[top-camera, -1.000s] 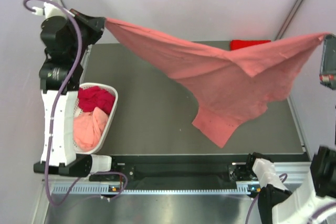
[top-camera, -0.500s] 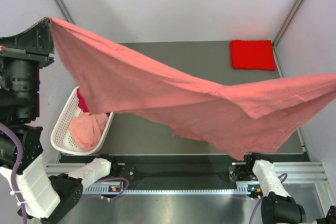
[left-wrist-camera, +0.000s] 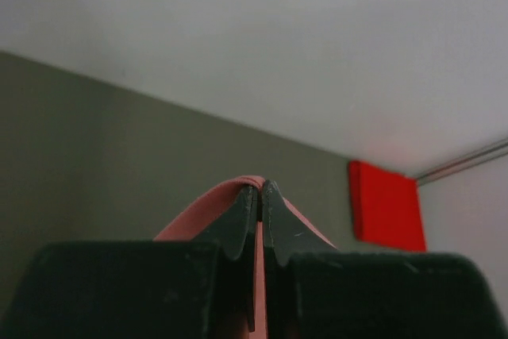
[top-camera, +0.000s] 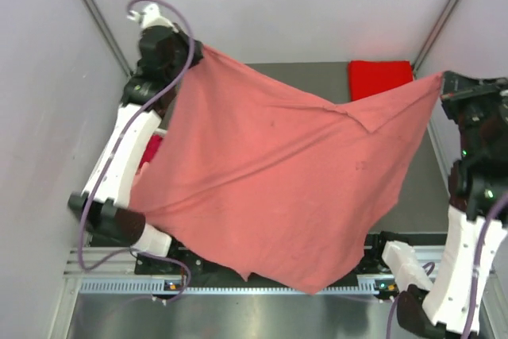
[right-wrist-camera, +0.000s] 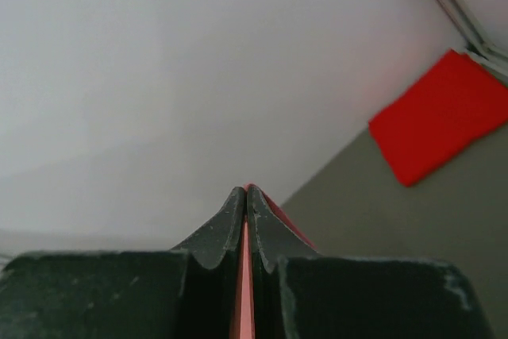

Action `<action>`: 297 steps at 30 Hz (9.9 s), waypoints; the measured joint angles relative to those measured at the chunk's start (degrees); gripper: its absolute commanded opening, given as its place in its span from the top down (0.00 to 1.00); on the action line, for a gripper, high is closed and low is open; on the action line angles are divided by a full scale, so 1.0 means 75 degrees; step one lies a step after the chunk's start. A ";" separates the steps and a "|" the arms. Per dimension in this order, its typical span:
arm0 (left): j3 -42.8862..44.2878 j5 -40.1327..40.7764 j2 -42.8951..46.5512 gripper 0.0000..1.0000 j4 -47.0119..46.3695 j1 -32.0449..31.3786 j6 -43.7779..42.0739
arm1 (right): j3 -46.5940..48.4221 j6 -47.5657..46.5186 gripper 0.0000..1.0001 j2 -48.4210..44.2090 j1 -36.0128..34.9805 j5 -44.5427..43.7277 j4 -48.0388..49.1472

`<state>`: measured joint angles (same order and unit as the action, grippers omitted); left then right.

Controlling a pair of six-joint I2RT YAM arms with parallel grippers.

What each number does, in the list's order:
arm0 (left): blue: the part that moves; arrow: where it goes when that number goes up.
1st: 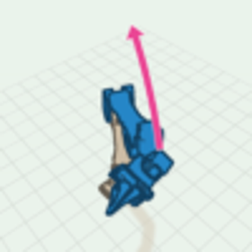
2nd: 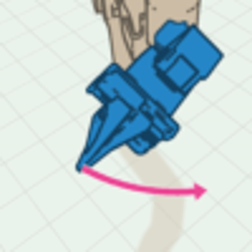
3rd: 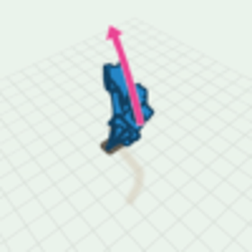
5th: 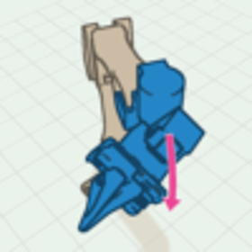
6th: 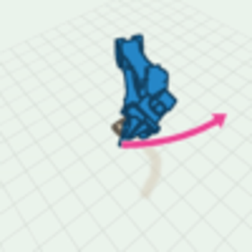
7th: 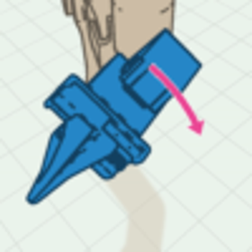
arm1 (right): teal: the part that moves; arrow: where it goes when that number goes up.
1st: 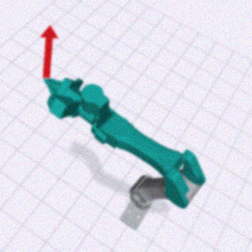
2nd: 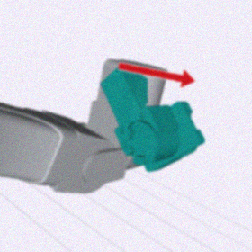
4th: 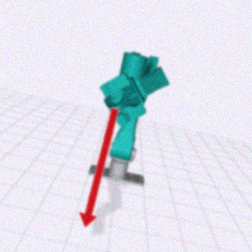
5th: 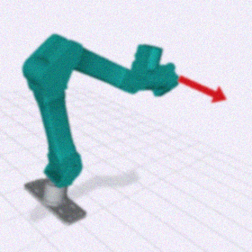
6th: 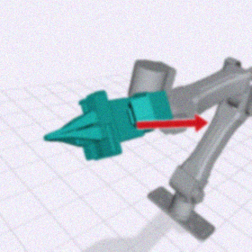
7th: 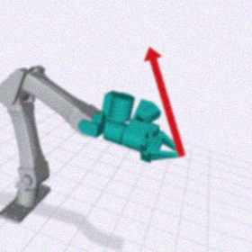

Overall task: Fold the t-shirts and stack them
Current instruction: Flatten the tshirt out, then fold the tshirt

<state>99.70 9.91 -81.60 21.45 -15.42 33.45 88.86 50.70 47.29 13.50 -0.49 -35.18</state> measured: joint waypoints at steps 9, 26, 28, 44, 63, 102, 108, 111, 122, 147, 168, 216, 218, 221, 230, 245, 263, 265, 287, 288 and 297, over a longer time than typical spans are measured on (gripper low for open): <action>0.0420 -0.0498 -0.2078 1.00 0.0079 -0.0012 0.0105 | -0.0385 -0.0495 1.00 0.1941 -0.0003 0.0015 0.0565; 0.0618 -0.0484 0.1285 1.00 -0.0020 0.0058 0.0254 | 0.3182 -0.0323 1.00 0.0822 -0.0017 0.0344 0.0469; 0.0589 -0.0449 0.1874 1.00 0.0023 0.0058 0.0309 | 0.3678 -0.0265 1.00 0.0490 -0.0017 0.0388 0.0090; 0.1457 0.0134 0.3806 1.00 0.0411 -0.0216 0.0318 | 0.5467 0.0466 1.00 -0.0542 -0.0187 0.0411 -0.0516; -0.3314 -0.0297 -0.0391 1.00 -0.0991 -0.0224 0.0154 | -0.3209 -0.0428 1.00 0.0536 -0.0201 0.0256 0.1985; 0.2646 -0.2416 -0.7201 1.00 0.0723 0.0901 0.0172 | 0.0032 -0.0959 1.00 0.7108 -0.0443 0.1343 0.1597; 0.2614 -0.2713 -0.7131 1.00 0.1562 0.1198 -0.0099 | -0.0099 -0.0944 1.00 0.5820 -0.0449 0.1408 -0.0326; 0.2404 -0.2751 -0.6901 1.00 0.1824 0.1291 -0.0195 | -0.0099 -0.0976 1.00 0.5380 -0.0469 0.1425 -0.1058; 0.2101 -0.2769 -0.6129 1.00 0.2687 0.1530 -0.0699 | -0.1172 -0.1623 1.00 0.4873 -0.0481 0.1370 -0.2766; 0.1510 -0.2748 -0.5881 1.00 0.3334 0.1594 -0.1113 | -0.1370 -0.2964 1.00 0.4459 0.0691 0.1457 -0.3640; 0.0839 -0.2180 -0.5898 0.88 0.3864 0.1399 -0.1119 | -0.4331 -0.3337 1.00 0.4226 0.0618 0.0583 -0.3200; 0.2314 -0.3057 -0.6697 0.84 0.2474 0.1209 -0.1008 | -0.1772 -0.3815 0.55 0.7233 0.0015 0.0711 -0.0810; 0.2288 -0.3244 -0.6837 0.88 0.2355 0.1192 -0.0868 | -0.1684 -0.3800 0.59 0.7428 0.0015 0.0775 -0.0761; 0.2238 -0.3404 -0.7015 0.92 0.2270 0.1148 -0.0603 | -0.1521 -0.3771 0.64 0.7679 0.0015 0.0836 -0.0603; 0.2270 -0.3255 -0.7542 0.94 0.2349 0.1064 0.0131 | -0.0915 -0.3518 1.00 0.8460 0.0085 0.0851 -0.0367; 0.2935 -0.3439 -0.8011 0.94 0.2331 0.1064 0.0618 | 0.0522 -0.3316 1.00 0.9436 0.0469 0.0580 -0.0280; 0.3824 -0.2043 -0.7070 0.66 0.3121 0.1029 -0.0160 | 0.3115 -0.3940 0.18 1.0054 0.0364 -0.0729 -0.2363; 0.3098 -0.1906 -0.6219 0.70 0.3133 0.0982 -0.0262 | 0.2809 -0.4054 0.18 0.9521 0.0216 -0.1084 -0.2617; -0.4739 -0.0396 -0.0627 0.95 0.3579 0.0152 -0.1419 | -0.3104 -0.2836 0.38 0.4654 -0.5604 0.0143 -0.2256; -0.4727 -0.0388 -0.0764 0.97 0.3544 0.0152 -0.1419 | -0.3153 -0.2771 0.38 0.4625 -0.5692 0.0181 -0.2238; -0.4861 -0.0414 -0.1556 0.93 0.3421 0.0152 -0.1029 | -0.3512 -0.2576 0.39 0.4275 -0.5814 0.0297 -0.1926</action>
<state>63.24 6.81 -93.27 47.11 -14.28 25.74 62.52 31.38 79.35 -30.11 1.74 -49.63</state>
